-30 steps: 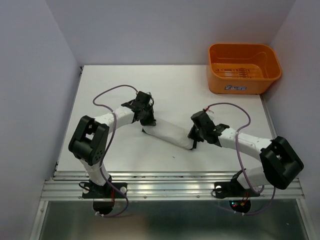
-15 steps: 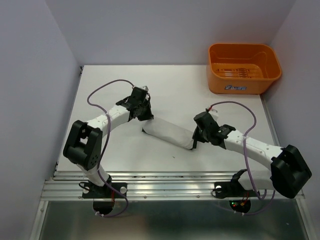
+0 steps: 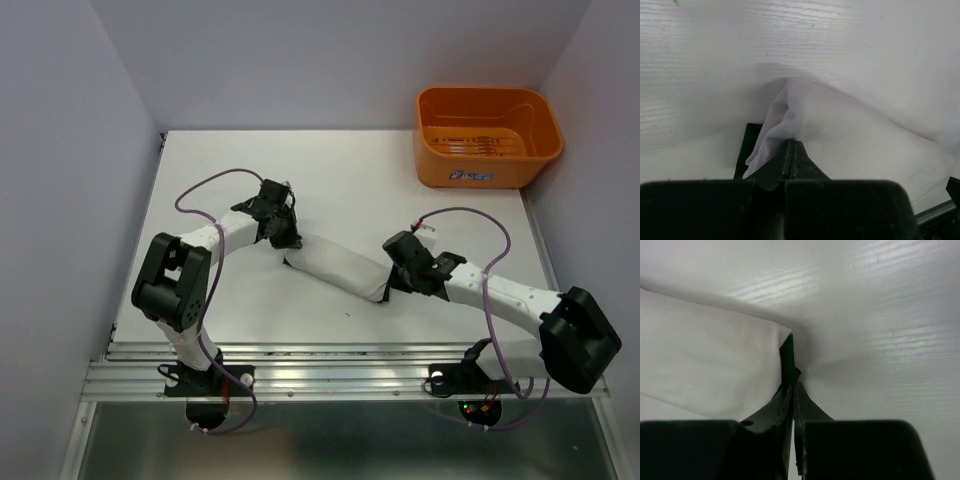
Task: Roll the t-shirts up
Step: Move the bin to the center of the board.
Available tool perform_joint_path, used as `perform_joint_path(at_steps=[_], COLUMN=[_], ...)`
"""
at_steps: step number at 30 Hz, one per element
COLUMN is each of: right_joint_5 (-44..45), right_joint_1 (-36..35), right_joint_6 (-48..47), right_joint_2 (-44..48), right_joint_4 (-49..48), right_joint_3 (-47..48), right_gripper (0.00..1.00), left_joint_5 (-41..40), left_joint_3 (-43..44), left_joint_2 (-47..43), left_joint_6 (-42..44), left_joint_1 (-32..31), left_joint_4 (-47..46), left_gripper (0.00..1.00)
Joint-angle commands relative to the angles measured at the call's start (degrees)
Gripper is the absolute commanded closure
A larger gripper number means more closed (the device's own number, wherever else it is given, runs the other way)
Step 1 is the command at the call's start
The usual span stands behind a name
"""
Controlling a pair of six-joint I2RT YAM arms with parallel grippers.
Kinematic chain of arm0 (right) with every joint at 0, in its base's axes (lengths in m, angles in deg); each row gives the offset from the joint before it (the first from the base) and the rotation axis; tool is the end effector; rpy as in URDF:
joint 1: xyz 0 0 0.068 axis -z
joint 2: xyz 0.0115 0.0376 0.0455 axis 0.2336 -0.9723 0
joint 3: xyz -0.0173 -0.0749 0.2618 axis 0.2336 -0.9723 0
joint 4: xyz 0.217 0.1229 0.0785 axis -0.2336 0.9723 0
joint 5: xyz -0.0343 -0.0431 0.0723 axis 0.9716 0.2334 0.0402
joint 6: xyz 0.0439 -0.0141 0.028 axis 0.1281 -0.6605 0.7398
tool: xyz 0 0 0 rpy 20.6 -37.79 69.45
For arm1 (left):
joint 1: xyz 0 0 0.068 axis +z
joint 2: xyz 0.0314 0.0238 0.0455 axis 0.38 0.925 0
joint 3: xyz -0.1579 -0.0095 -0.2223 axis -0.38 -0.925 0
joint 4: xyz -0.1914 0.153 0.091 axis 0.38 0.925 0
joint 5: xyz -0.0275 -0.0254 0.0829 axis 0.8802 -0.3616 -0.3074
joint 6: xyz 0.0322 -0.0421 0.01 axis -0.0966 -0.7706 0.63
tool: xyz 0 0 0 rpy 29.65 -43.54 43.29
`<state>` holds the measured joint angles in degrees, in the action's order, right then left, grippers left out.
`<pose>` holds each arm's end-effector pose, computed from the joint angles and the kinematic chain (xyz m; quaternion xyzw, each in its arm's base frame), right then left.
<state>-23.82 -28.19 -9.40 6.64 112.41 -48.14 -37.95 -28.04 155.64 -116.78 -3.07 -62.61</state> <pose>0.1855 0.1502 0.1747 0.1314 0.9487 0.0724 0.2783 0.3211 -0.1597 0.1866 -0.0129 0.9330 -0.2411 0.2667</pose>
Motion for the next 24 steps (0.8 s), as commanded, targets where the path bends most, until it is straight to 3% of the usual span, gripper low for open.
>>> perform_joint_path(at_steps=[1,7,12,13,16,24], right_joint_5=[9.9,14.8,15.3,17.7,18.1,11.8], right_joint_1=[-0.3,3.4,8.5,13.2,16.5,27.4], right_joint_6=[-1.2,-7.4,-15.9,-21.6,-24.7,-33.3], right_joint_2=[6.2,7.2,1.7,-3.3,-7.7,-27.9], right_joint_4=[7.0,10.8,10.9,10.9,10.6,11.1], right_joint_3=[7.9,17.3,26.3,36.8,43.8,66.2], right_gripper=[0.90,0.78,0.49,0.21,0.16,0.04], left_joint_5=[-2.7,-4.9,-2.1,3.4,4.0,3.6], left_joint_3=[5.3,13.1,14.2,10.3,9.6,8.2], left_joint_2=[-6.9,-12.0,-15.5,-20.4,-21.1,-22.1], left_joint_6=[2.5,4.8,5.7,5.3,4.8,6.3], left_joint_1=[-0.3,0.7,2.8,3.1,3.1,3.5], left_joint_4=[6.8,13.1,13.5,9.4,9.3,12.1], left_gripper=[1.00,1.00,1.00,0.83,0.77,0.46])
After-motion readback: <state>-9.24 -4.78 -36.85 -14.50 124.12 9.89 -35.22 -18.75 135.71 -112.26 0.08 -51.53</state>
